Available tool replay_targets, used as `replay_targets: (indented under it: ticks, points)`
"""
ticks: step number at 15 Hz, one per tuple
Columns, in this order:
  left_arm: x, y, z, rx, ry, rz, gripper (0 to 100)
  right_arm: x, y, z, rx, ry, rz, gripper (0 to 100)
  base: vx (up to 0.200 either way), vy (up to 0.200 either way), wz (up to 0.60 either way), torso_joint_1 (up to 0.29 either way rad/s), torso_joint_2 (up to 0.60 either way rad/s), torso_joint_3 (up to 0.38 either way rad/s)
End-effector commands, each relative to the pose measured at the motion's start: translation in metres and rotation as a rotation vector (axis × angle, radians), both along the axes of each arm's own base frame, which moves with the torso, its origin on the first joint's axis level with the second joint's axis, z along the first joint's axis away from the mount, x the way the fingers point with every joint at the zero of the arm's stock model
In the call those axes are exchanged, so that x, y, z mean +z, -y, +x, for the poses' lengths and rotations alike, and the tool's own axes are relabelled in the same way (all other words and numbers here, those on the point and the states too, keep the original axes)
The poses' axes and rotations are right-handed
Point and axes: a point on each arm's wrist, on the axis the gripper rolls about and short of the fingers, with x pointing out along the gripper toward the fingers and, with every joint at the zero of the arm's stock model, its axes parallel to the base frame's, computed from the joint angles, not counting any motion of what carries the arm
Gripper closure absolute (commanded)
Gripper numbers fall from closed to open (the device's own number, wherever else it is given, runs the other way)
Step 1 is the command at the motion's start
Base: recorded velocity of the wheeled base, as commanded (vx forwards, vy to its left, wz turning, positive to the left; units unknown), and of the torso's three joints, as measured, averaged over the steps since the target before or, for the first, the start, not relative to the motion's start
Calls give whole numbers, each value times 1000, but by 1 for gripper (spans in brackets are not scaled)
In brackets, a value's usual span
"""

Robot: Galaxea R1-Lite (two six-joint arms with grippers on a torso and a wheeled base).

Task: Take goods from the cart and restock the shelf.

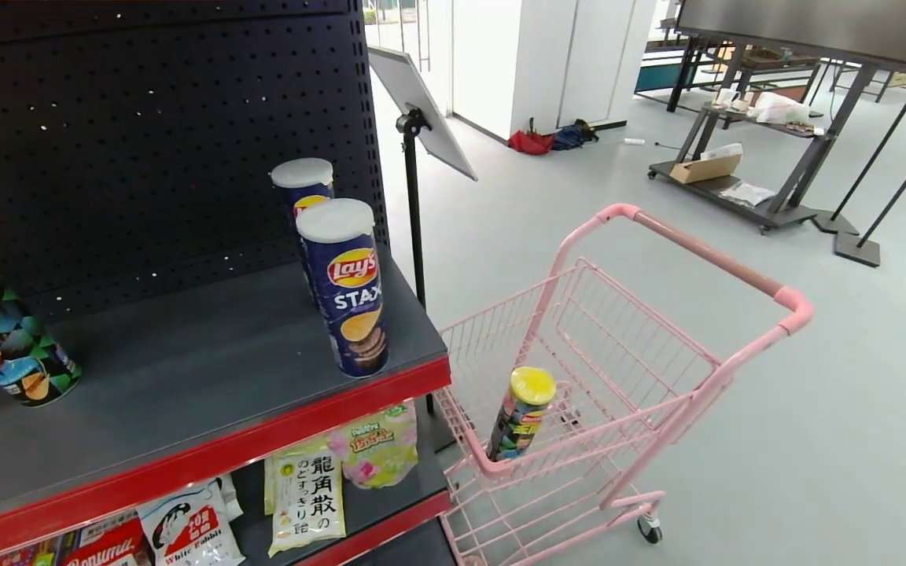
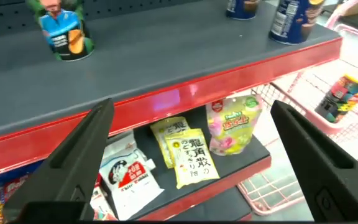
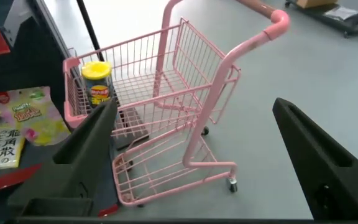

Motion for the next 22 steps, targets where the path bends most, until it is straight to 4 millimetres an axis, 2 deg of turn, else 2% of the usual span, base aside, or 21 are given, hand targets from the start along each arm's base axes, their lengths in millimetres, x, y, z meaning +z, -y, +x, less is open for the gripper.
replay_targets:
  ticks: [1,14,22]
  points:
    - [0,0,0,1,-1,0,0,0,0,0,0,-1,0,0,0,0,0,0,0,0]
    - [0,0,0,1,-1,-2,0,0,0,0,-1,-1,1,0,0,0,0,-128,327,192]
    - [0,0,0,1,-3,0,0,0,0,0,-1,0,3,0,0,0,0,-168,494,317]
